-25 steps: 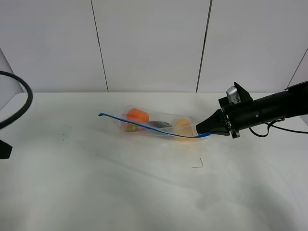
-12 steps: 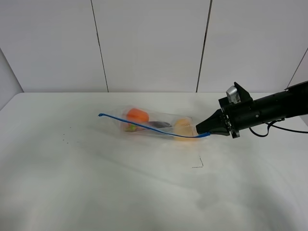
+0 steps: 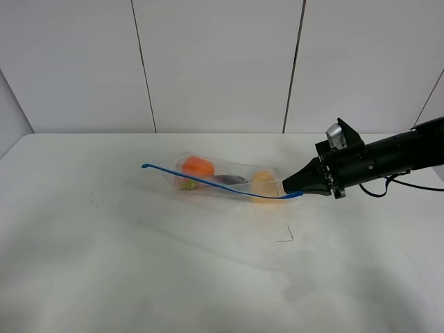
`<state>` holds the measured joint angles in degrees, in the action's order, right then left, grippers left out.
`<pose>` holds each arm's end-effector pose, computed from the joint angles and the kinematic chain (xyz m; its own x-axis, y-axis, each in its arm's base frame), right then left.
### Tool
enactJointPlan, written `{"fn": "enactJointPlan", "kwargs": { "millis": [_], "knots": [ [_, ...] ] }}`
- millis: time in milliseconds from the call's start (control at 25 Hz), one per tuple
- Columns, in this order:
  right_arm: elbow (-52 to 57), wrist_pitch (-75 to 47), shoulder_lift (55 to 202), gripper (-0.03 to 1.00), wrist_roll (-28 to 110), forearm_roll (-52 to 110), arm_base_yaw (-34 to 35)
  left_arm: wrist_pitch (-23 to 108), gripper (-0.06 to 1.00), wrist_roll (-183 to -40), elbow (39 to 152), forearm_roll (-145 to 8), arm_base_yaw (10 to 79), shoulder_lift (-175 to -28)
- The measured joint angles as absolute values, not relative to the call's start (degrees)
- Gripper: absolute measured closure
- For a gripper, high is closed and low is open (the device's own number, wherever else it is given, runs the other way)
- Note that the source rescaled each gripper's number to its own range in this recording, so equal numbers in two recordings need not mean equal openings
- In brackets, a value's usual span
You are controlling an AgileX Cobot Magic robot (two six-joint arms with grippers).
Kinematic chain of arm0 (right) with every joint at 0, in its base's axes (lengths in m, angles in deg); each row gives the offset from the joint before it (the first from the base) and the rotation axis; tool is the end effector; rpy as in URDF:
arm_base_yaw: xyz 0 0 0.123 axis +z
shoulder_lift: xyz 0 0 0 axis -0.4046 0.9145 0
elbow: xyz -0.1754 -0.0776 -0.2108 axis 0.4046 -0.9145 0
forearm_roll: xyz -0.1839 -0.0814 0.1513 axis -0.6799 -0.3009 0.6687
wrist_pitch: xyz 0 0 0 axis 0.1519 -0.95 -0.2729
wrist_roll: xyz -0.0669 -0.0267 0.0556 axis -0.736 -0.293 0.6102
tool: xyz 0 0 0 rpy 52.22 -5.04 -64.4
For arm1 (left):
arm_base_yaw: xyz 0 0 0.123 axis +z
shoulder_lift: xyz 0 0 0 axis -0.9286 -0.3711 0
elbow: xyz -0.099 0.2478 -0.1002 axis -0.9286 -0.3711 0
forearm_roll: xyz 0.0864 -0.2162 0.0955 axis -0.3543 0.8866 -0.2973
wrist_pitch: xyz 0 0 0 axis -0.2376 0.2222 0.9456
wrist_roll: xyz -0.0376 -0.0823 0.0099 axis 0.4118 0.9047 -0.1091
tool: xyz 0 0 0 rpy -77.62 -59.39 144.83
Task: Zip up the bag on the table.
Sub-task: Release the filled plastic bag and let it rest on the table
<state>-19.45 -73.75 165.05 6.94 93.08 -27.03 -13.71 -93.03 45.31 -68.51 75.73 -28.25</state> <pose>0.3263 0.0627 0.1675 -0.9764 -0.0235 -0.2148 -0.2005 0.4689 0.8602 -0.0048 -0.0193 0.2827 -0.4088 0.0881 -0.9083 0.1144 0.9924 0.0447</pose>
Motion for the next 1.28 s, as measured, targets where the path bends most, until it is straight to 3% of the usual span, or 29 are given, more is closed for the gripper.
{"fn": "enactJointPlan", "kwargs": {
  "millis": [320,640,1280],
  "knots": [
    [-19.45,-73.75,165.05,0.97,6.74,93.08,-27.03,-13.78,-0.05,-92.55,45.02,-68.98,75.73,-28.25],
    [-19.45,-73.75,165.05,0.97,6.67,93.08,-27.03,-13.83,-0.05,-80.22,44.45,-81.09,75.73,-28.25],
    [-19.45,-73.75,165.05,0.97,5.89,93.08,-27.03,-13.83,-0.05,-79.39,44.38,-82.41,75.73,-28.25]
  ]
}}
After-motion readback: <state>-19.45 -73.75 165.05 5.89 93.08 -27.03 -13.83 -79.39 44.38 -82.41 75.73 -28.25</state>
